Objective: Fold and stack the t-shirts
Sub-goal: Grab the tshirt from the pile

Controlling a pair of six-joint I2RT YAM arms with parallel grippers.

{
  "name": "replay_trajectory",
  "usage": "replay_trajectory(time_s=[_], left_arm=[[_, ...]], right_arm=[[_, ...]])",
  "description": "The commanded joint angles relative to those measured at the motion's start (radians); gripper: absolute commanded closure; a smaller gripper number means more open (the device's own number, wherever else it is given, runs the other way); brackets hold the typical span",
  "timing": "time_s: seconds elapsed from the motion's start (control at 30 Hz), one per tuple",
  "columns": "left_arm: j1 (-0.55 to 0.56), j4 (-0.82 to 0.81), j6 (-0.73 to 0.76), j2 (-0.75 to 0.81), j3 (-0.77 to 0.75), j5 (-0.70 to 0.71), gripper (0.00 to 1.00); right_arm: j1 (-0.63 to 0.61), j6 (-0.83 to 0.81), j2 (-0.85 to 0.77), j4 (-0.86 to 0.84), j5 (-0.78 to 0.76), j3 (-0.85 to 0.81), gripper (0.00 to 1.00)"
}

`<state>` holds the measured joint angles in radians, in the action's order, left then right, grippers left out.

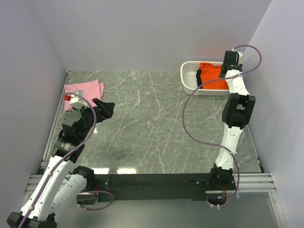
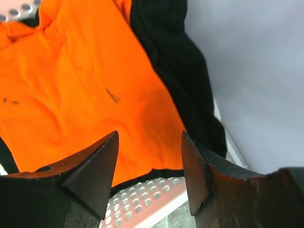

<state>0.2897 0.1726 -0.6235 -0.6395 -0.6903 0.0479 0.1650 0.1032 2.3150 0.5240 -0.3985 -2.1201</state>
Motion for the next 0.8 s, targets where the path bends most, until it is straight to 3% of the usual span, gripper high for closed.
replay_trajectory(time_s=[0.0,0.47,0.77], left_arm=[[0.003,-0.048,-0.008,-0.008,0.002,-0.026,0.01],[0.003,-0.042,-0.007,-0.020,-0.003,-0.023,0.01],[0.003,-0.045,-0.007,-0.031,-0.003,-0.028,0.01]], right_arm=[[0.018,-0.022,0.001,-0.053,-0.023,-0.049,0.38],[0.054,-0.040,0.081,-0.042,0.029,-0.120,0.39],[0.054,-0.034,0.027,-0.087,0.050,-0.052,0.43]])
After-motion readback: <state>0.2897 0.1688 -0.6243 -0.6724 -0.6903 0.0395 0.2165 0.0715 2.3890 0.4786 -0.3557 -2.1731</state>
